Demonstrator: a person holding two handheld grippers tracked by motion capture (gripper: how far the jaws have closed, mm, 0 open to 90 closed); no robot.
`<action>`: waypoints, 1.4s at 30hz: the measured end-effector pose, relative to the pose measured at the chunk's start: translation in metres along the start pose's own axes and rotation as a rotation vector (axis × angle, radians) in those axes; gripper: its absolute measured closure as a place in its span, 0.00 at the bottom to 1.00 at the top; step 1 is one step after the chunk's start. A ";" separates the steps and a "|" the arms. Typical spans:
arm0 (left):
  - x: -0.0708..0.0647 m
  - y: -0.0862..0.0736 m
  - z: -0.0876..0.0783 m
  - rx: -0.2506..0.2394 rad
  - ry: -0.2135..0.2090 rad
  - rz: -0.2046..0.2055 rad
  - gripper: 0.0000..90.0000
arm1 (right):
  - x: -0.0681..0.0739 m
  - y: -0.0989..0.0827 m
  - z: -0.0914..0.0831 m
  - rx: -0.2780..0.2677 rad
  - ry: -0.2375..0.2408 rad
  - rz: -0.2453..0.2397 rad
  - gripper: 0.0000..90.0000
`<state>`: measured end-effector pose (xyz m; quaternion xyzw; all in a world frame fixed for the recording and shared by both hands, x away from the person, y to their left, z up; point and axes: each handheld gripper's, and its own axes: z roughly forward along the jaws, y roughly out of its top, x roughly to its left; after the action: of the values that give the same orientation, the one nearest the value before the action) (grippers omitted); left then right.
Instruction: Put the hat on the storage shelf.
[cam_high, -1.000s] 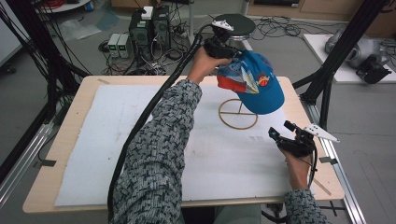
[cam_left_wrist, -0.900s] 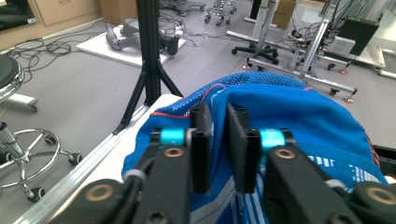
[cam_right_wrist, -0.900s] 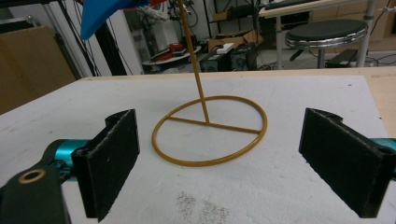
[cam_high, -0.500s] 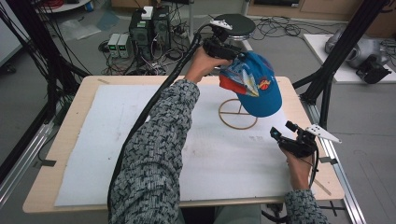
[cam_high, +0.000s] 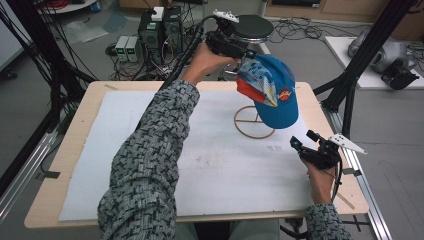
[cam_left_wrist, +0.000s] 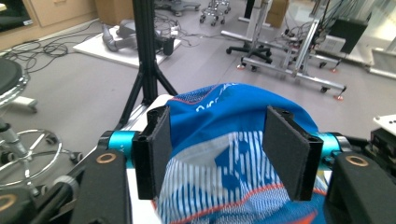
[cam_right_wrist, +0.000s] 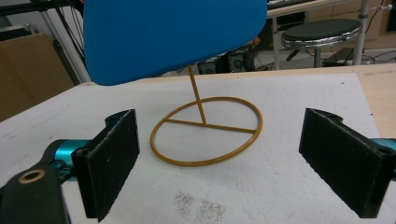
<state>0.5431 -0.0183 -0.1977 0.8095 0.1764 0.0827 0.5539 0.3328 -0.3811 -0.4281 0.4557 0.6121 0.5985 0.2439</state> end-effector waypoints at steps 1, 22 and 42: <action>-0.001 0.001 -0.005 0.005 0.006 0.004 0.46 | 0.000 0.000 0.000 0.002 -0.001 0.002 0.13; -0.036 -0.034 -0.102 0.006 0.140 0.069 0.41 | 0.004 0.000 -0.003 -0.002 0.001 0.007 0.13; -0.082 -0.146 -0.172 -0.022 0.374 0.096 0.35 | 0.007 0.000 -0.005 -0.002 -0.002 -0.001 0.13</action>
<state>0.3824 0.1470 -0.2635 0.7814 0.2366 0.2601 0.5155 0.3252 -0.3778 -0.4254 0.4556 0.6115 0.5986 0.2452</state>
